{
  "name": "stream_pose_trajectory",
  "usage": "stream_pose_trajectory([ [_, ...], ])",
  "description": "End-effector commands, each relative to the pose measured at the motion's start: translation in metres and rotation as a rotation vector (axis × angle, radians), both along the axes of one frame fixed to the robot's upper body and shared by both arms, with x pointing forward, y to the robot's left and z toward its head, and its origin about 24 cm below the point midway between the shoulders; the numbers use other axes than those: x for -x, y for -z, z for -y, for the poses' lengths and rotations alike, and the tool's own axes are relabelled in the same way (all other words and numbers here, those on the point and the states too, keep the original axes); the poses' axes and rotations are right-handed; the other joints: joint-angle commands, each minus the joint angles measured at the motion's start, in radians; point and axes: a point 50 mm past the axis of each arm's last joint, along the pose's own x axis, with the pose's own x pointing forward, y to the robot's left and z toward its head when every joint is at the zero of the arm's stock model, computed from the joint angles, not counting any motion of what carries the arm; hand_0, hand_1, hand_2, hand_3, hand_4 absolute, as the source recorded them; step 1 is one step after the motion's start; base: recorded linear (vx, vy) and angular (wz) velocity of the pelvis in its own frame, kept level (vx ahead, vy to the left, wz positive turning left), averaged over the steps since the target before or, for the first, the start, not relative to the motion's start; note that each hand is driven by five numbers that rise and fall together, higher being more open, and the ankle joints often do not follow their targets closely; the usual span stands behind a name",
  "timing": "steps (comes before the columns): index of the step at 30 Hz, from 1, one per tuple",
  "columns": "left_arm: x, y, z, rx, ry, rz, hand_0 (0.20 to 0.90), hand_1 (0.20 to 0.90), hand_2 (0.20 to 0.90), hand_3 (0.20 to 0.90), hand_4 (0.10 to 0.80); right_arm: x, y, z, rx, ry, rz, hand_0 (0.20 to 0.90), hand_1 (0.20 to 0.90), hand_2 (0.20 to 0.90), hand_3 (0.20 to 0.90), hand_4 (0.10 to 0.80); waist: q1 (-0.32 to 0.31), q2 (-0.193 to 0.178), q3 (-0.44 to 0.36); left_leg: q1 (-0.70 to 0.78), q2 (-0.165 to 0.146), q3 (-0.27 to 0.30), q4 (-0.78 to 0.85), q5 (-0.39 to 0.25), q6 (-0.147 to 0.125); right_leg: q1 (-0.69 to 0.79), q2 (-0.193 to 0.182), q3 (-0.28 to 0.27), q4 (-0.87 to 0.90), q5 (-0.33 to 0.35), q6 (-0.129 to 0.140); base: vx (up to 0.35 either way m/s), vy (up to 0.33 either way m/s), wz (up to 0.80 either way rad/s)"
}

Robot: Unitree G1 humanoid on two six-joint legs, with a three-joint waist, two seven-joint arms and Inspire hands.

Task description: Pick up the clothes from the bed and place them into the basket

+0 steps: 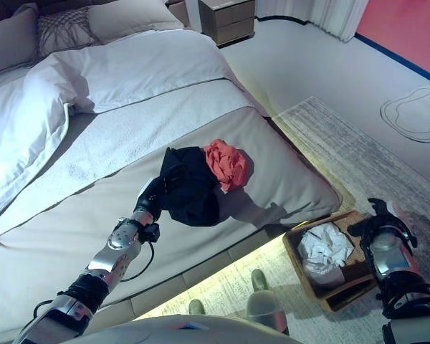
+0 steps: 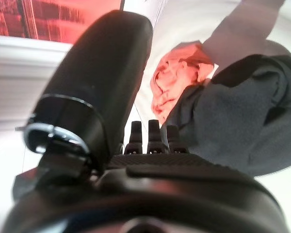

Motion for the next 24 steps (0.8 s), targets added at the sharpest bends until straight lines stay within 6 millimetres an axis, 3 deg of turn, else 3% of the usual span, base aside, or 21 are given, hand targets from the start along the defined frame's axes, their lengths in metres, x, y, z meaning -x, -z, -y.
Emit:
stream_pose_trajectory([
  [1,-0.021,-0.041,-0.003,0.017,-0.011,0.219,0.900,0.900,0.900,0.900,0.800,-0.066,-0.095,-0.014,0.205,-0.099,0.357,0.900,0.900,0.900,0.900,0.800,0.059,-0.047,-0.016,-0.030,0.004,-0.047,0.091,-0.132,0.013,-0.002,0.006,-0.016,0.060,-0.065,-0.015,0.071,-0.047,0.15],
  [5,-0.018,-0.039,-0.002,0.038,0.011,0.220,0.900,0.900,0.900,0.900,0.800,-0.090,-0.131,-0.039,0.295,-0.189,0.495,0.900,0.900,0.900,0.900,0.800,0.101,-0.047,-0.008,-0.051,0.003,-0.088,0.115,-0.134,0.006,0.005,-0.002,-0.047,0.069,-0.082,-0.026,0.073,-0.042,0.31],
  [9,-0.013,-0.043,-0.002,0.000,0.071,0.254,0.900,0.900,0.900,0.900,0.800,-0.100,-0.146,-0.048,0.329,-0.240,0.533,0.900,0.900,0.900,0.900,0.800,0.137,-0.043,0.005,-0.074,0.006,-0.121,0.146,-0.136,-0.002,0.004,-0.013,-0.083,0.088,-0.099,-0.035,0.087,-0.048,0.30],
  [17,-0.016,-0.071,-0.004,0.031,0.140,0.380,0.900,0.900,0.900,0.900,0.800,-0.116,-0.175,-0.048,0.520,-0.276,0.520,0.900,0.900,0.900,0.900,0.800,0.208,-0.013,0.084,-0.152,0.001,-0.184,0.202,-0.126,-0.017,-0.027,-0.033,-0.157,0.123,-0.120,-0.055,0.011,-0.061,0.34],
  [23,-0.019,-0.090,0.002,0.082,0.177,0.484,0.900,0.900,0.900,0.900,0.800,-0.123,-0.203,-0.042,0.623,-0.256,0.516,0.900,0.900,0.900,0.900,0.800,0.235,0.014,0.156,-0.222,-0.005,-0.218,0.211,-0.101,-0.025,-0.086,-0.033,-0.198,0.161,-0.137,-0.070,-0.095,-0.050,0.28],
  [24,-0.019,-0.096,0.006,0.109,0.192,0.518,0.900,0.900,0.900,0.900,0.800,-0.125,-0.216,-0.038,0.657,-0.241,0.503,0.900,0.900,0.900,0.900,0.800,0.249,0.029,0.190,-0.252,-0.011,-0.231,0.210,-0.087,-0.027,-0.114,-0.029,-0.216,0.176,-0.145,-0.079,-0.136,-0.023,0.18],
])
